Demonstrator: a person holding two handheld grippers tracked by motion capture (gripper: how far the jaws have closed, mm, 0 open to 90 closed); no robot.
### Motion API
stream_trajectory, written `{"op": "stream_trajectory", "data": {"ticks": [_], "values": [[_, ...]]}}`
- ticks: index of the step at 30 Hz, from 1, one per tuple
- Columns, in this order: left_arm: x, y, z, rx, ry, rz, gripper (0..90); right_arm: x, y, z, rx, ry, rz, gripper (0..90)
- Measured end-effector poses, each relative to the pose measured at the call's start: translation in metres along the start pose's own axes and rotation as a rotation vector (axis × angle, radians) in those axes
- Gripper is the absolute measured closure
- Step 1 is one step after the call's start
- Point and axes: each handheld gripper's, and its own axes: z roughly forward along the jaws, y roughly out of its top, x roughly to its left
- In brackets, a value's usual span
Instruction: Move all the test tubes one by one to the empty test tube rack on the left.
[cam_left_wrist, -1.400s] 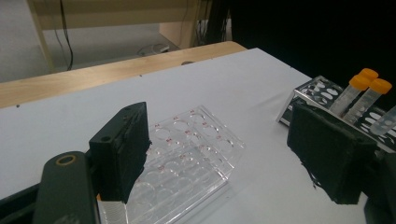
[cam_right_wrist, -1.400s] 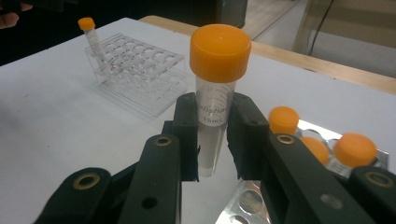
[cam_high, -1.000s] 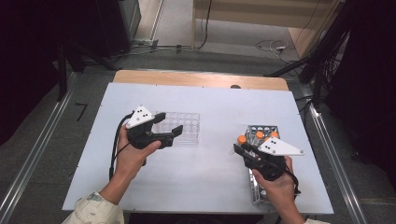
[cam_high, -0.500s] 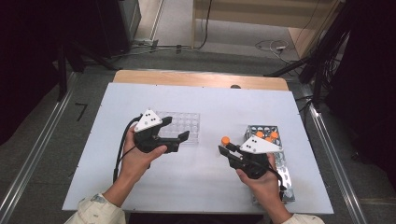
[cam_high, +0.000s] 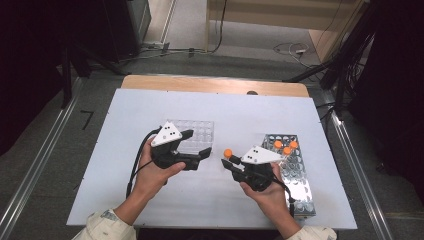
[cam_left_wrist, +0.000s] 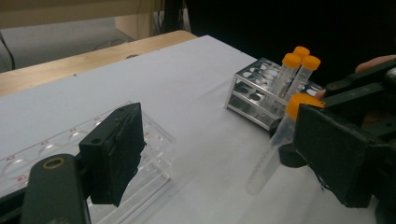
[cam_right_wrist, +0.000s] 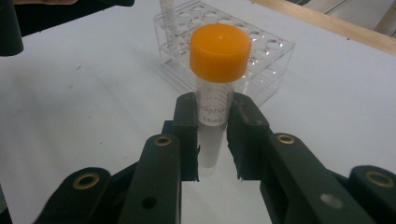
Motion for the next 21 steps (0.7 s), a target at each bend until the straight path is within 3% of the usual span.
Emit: {"op": "stream_trajectory", "data": {"ticks": [15,21], "values": [[-0.016,-0.007,0.012,0.033,-0.072,0.061,21.3,0.014,0.008,0.020,0.026,0.044,-0.032,71.8],[-0.020,-0.011,0.017,0.052,-0.072,0.095,26.0,0.018,0.010,0.025,0.032,0.050,-0.038,71.9]]}}
